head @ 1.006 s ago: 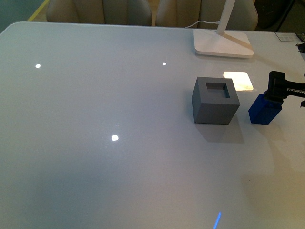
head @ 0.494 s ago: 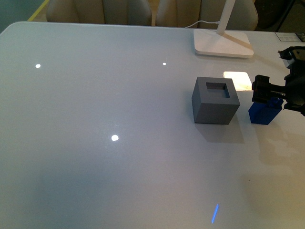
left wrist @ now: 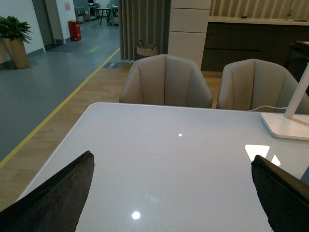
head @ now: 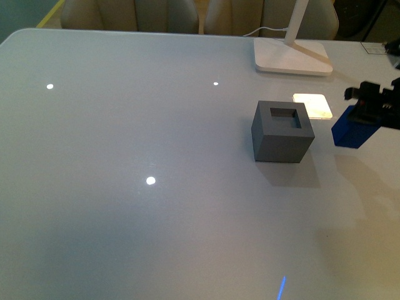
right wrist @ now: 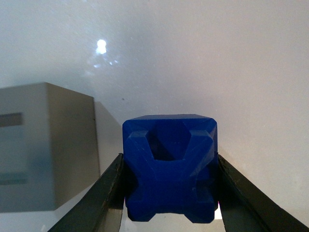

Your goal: Insert blue part into gray base

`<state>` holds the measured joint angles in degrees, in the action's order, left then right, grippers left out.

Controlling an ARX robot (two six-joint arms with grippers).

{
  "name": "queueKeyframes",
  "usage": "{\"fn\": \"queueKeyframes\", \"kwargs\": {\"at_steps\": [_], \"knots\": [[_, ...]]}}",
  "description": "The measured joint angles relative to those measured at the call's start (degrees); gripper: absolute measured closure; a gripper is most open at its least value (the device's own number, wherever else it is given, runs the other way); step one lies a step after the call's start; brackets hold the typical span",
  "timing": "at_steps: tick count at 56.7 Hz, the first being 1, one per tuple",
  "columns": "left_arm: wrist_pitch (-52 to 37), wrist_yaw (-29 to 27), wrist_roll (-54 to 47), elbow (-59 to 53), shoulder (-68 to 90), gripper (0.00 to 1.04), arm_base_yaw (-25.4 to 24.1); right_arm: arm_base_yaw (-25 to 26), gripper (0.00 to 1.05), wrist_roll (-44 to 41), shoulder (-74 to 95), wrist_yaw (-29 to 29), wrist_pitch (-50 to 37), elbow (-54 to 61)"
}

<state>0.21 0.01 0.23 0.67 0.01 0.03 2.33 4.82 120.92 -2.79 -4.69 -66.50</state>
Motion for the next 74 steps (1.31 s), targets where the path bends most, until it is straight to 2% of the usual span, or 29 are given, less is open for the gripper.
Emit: {"fn": "queueKeyframes", "kwargs": {"at_steps": [12, 36, 74], "knots": [[0.00, 0.00, 0.00, 0.00, 0.00, 0.07, 0.00, -3.69, 0.60, 1.49, -11.15, -1.55, 3.08, 1.75], [0.00, -0.02, 0.00, 0.00, 0.00, 0.07, 0.00, -13.86, 0.60, 9.57, -8.74, -0.02, 5.86, -0.59], [0.00, 0.00, 0.02, 0.00, 0.00, 0.07, 0.00, -14.23, 0.60, 12.13, -2.36, 1.68, 8.13, -5.22]]}}
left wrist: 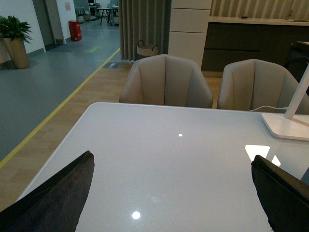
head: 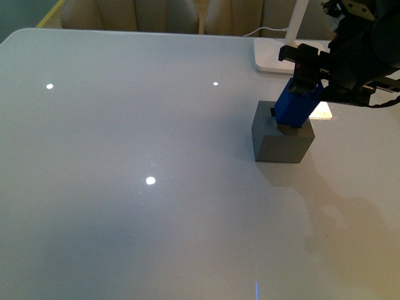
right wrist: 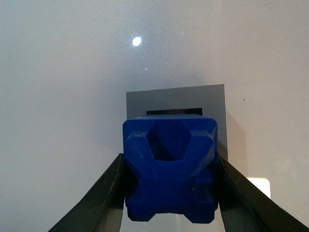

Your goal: Insert blue part into gray base

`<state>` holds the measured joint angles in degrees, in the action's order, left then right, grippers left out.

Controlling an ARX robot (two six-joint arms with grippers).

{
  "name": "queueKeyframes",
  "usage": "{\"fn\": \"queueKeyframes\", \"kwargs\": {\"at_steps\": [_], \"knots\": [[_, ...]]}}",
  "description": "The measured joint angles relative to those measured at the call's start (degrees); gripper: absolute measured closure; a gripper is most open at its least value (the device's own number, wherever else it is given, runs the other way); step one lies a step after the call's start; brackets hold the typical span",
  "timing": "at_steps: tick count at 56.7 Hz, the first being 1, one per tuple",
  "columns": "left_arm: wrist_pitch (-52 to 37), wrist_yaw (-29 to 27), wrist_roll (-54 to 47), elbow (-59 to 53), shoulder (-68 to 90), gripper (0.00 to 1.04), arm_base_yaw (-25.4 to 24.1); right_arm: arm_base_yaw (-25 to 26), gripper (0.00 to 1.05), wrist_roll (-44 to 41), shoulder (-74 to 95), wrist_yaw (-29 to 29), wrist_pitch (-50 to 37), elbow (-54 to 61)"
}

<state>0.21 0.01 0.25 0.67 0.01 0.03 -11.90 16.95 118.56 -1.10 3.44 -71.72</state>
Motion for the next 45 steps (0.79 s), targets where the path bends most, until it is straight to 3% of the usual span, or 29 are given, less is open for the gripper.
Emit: {"fn": "queueKeyframes", "kwargs": {"at_steps": [37, 45], "knots": [[0.00, -0.02, -0.02, 0.00, 0.00, 0.07, 0.00, -0.09, 0.61, -0.33, 2.16, 1.31, 2.67, -2.40], [0.00, 0.00, -0.02, 0.00, 0.00, 0.07, 0.00, -0.20, 0.36, -0.66, 2.19, 1.33, 2.75, -2.45]]}}
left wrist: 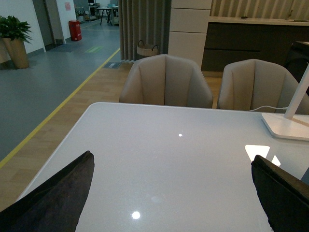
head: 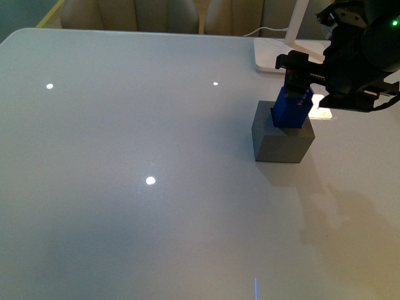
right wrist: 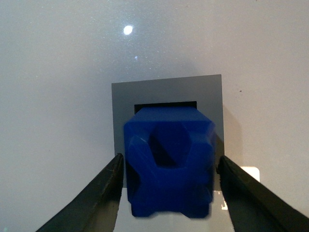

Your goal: Insert blue part into gray base

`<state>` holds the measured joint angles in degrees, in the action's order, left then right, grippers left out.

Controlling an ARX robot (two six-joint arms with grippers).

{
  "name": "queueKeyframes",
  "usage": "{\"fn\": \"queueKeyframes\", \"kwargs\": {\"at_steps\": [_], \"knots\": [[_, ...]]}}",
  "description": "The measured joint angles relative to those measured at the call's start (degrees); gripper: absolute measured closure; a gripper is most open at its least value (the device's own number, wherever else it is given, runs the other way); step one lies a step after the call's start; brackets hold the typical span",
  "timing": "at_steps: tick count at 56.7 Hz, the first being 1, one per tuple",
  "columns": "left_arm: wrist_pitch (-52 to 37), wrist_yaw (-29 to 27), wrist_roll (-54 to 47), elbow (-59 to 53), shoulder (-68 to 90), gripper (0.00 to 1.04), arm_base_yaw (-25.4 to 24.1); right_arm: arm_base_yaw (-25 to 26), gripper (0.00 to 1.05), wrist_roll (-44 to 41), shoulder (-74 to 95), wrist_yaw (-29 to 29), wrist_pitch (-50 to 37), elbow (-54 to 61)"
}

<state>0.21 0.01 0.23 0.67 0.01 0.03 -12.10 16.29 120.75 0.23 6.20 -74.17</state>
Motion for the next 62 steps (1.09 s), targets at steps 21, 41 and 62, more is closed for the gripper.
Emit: {"fn": "queueKeyframes", "kwargs": {"at_steps": [21, 41, 62], "knots": [[0.00, 0.00, 0.02, 0.00, 0.00, 0.07, 0.00, 2.25, 0.09, -4.24, -14.64, -1.75, -8.52, 11.19], [0.00, 0.00, 0.02, 0.00, 0.00, 0.07, 0.00, 5.62, 0.67, -15.10, -29.75, 6.08, -68.52, 45.29], [0.00, 0.00, 0.00, 0.00, 0.00, 0.07, 0.00, 8.39, 1.03, -16.02, -41.88, 3.34, -71.49, 61.70]]}}
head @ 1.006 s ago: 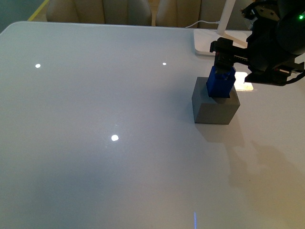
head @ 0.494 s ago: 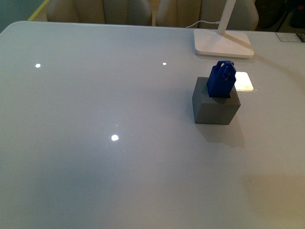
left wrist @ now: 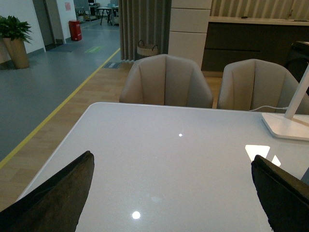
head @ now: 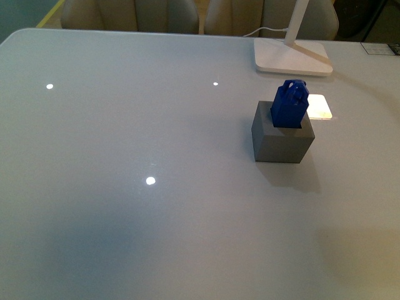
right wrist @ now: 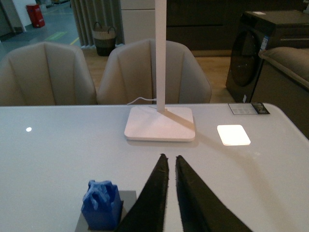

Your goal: Insert blue part into gray base

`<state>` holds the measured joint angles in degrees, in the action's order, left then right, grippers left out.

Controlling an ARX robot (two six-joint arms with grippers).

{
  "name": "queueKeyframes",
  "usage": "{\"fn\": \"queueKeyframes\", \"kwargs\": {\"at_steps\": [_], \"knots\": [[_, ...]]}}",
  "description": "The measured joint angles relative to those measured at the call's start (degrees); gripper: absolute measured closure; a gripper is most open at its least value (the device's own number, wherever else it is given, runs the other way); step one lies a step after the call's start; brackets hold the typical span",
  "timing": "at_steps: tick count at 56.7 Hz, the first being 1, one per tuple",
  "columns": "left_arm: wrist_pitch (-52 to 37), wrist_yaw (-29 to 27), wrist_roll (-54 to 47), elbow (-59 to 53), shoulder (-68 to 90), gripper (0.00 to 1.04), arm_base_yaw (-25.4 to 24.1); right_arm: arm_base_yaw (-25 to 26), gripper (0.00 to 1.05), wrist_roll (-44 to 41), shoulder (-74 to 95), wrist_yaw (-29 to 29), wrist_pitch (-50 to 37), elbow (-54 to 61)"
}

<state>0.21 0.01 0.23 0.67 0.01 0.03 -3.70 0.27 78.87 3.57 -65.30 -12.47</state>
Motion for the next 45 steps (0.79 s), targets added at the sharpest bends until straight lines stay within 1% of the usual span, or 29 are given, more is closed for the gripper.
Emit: {"fn": "queueKeyframes", "kwargs": {"at_steps": [2, 4, 10, 28, 45], "knots": [[0.00, -0.02, 0.02, 0.00, 0.00, 0.07, 0.00, 0.48, 1.03, 0.02, -1.22, -0.70, 0.42, 0.76], [0.00, 0.00, 0.02, 0.00, 0.00, 0.07, 0.00, 1.88, 1.03, 0.00, -3.08, -2.97, 1.11, 1.77], [0.00, -0.02, 0.02, 0.00, 0.00, 0.07, 0.00, 3.45, 1.03, 0.00, -7.69, -3.19, 3.32, 4.04], [0.00, -0.02, 0.00, 0.00, 0.00, 0.07, 0.00, 3.52, 1.03, 0.00, -22.49, -3.43, 13.09, 9.25], [0.00, -0.02, 0.02, 0.00, 0.00, 0.07, 0.00, 3.52, 1.03, 0.00, -35.36, -3.45, 23.69, 11.37]]}}
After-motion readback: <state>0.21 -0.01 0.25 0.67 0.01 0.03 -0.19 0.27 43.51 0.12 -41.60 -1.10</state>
